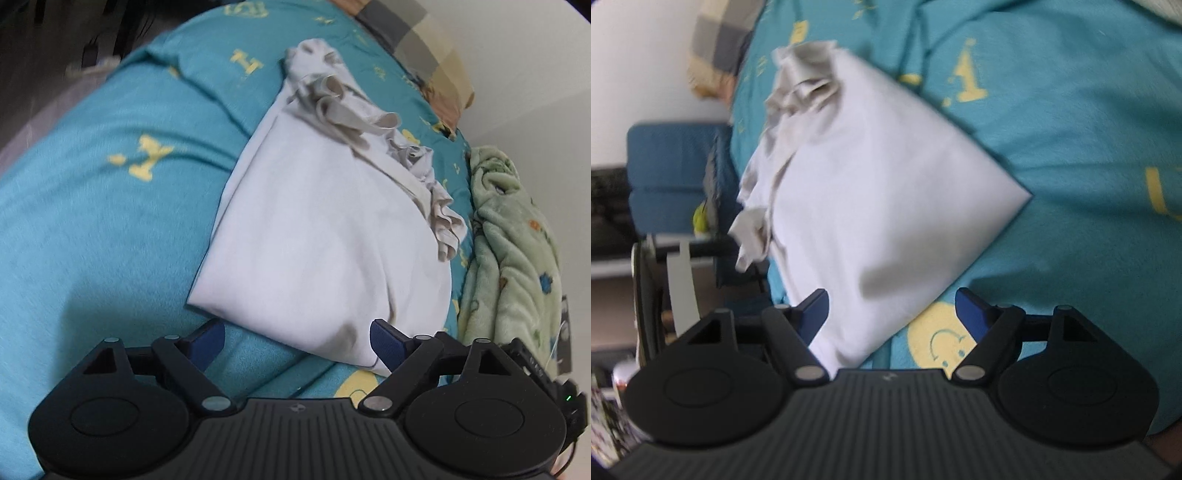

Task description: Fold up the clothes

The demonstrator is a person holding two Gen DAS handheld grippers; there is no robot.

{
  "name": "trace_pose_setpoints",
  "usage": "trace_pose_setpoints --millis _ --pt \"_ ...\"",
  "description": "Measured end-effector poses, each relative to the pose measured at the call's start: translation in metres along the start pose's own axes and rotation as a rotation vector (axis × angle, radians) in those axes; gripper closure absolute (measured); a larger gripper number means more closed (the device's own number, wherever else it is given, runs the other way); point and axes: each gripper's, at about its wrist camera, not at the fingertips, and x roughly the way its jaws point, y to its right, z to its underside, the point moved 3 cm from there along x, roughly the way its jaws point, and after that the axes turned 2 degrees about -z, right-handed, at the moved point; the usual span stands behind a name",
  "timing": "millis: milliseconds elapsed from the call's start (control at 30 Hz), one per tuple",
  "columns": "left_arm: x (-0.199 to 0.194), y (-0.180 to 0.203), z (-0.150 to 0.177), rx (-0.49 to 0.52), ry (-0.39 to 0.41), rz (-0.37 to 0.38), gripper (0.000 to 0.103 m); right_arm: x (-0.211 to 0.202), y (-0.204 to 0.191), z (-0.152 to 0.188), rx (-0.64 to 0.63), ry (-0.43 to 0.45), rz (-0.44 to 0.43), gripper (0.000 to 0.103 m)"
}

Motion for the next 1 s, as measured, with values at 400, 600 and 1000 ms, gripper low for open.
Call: trace_pose_setpoints --millis 400,600,1000 --pt "0.016 -0.018 -0.016 -0.232 0.086 0.171 0.041 0.003 0.003 -0.020 0.014 0.158 -0.019 0.036" --pt "0.013 -0.027 -0.021 -0.259 0.116 0.159 0.095 -0.006 -0.002 -0.023 -0.040 0.196 -0.008 0.091" --pt "-0.090 0.017 -0.027 -0.175 0.305 0.261 0.098 -0.073 -0.048 -0.002 -0.170 0.295 -0.157 0.095"
